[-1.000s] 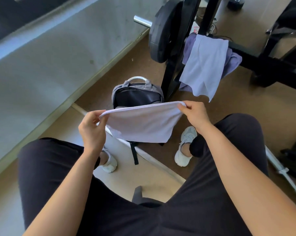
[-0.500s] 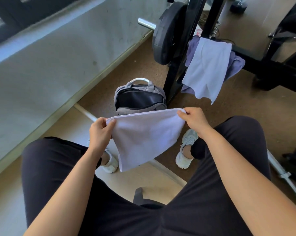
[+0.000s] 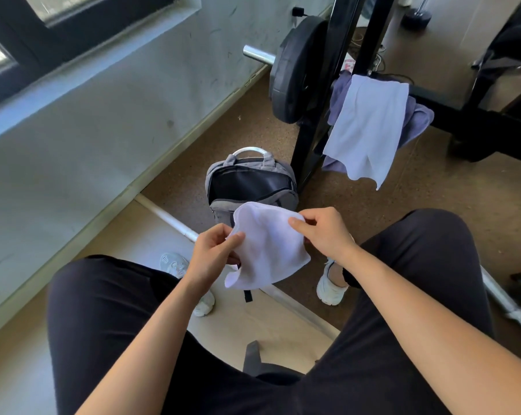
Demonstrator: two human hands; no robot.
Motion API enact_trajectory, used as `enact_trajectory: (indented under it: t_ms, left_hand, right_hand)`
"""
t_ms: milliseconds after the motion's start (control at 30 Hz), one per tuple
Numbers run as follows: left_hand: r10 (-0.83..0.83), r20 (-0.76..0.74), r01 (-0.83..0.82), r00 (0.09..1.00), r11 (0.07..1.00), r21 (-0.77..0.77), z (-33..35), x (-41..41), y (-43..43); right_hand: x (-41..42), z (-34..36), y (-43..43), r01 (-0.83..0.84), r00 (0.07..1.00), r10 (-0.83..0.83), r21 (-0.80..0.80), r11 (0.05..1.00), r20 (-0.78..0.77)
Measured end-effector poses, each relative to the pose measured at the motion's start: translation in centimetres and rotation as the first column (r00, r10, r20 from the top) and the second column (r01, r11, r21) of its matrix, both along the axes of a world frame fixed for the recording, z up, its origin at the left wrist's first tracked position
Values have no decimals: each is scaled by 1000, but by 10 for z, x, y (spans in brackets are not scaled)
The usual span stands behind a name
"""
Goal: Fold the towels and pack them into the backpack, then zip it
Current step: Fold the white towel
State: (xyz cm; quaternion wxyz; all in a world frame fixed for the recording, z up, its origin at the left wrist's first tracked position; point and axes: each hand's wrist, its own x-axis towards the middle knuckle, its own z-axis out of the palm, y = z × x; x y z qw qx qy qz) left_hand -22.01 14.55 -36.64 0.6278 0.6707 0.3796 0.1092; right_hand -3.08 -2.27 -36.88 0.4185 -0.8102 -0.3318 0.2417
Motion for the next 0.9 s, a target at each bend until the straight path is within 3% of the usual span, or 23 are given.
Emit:
enact_trajectory:
  t_ms: [233,500,667,800,900]
  left_hand:
    - [-146,59,149,988,987,-60,4,7,-22]
    - [-48,45,53,998,992,-118,8,10,-25]
    - [-104,92,113,990,989,-100,15,10,-31]
    - [-156,93,160,983,986,-41,22,5,-27]
    - [42,165,-33,985,998,-60,22,3,-15]
  right_hand:
    - [-32,6,13,-159,987,159,18,987,16]
    - [-44,10,19,-345,930,346,-29,938,125]
    - [-55,4,26,-278,936,277,-31,960,218]
    - [-47,0,25,-279,957,276,25,960,91]
    - [-34,7,22,-231,972,233,56,971,-28]
